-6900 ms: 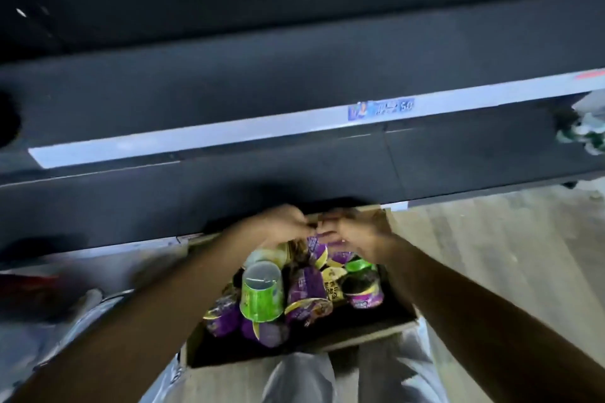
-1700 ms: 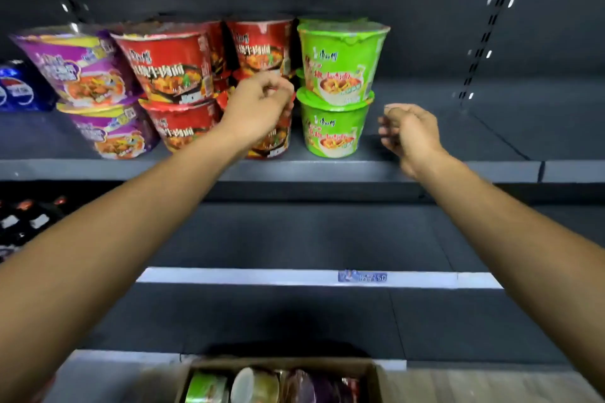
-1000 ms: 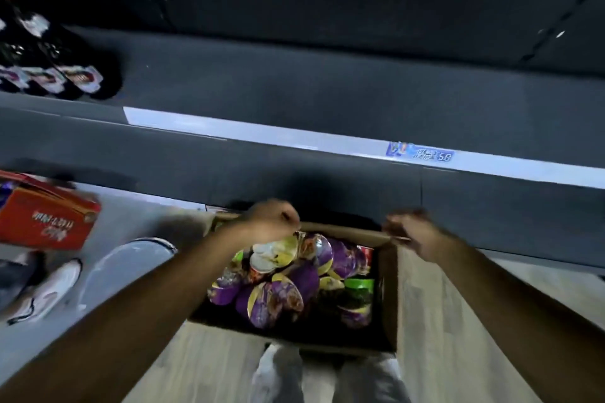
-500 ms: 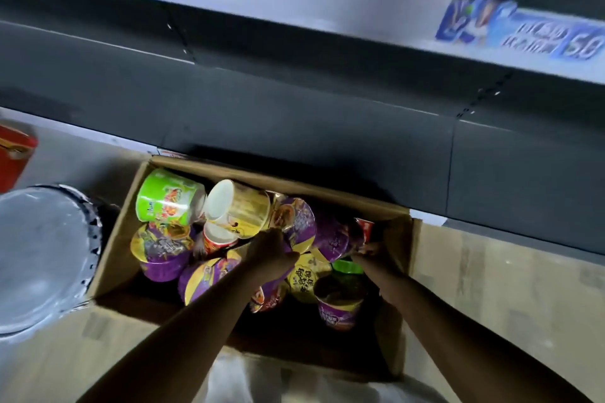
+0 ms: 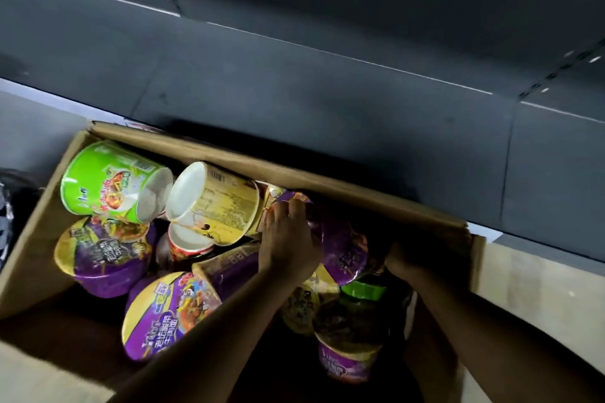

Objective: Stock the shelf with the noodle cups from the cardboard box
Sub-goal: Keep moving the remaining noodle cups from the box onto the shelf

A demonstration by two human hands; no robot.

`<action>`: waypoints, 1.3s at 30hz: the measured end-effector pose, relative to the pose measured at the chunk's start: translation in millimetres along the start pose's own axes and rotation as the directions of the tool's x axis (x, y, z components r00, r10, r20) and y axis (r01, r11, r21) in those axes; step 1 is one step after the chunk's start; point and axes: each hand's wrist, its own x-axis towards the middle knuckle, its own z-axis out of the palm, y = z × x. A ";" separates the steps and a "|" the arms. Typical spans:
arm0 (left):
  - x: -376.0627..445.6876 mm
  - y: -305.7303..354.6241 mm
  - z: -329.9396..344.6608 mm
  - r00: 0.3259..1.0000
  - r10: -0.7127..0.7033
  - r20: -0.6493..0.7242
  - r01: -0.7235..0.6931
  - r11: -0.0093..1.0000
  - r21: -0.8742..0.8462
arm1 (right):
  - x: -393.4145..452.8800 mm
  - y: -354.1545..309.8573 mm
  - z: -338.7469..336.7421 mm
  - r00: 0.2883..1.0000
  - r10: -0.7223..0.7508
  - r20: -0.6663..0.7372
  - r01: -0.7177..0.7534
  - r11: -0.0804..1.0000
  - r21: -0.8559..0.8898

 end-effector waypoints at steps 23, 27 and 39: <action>-66.2 75.7 -83.1 0.988 0.073 0.139 -0.056 0.991 -0.124 | -143.3 -66.1 -29.3 0.995 -0.087 -0.056 0.104 0.857 0.505; -94.9 120.4 -167.8 0.931 0.207 0.301 -0.213 0.977 -0.016 | -225.4 -72.4 -108.1 0.946 -0.058 0.318 -0.160 0.772 0.615; -174.8 319.9 -447.6 0.852 0.452 0.265 -0.191 0.738 -0.647 | -442.5 -170.3 -276.6 0.649 -0.715 0.258 -0.074 0.279 0.958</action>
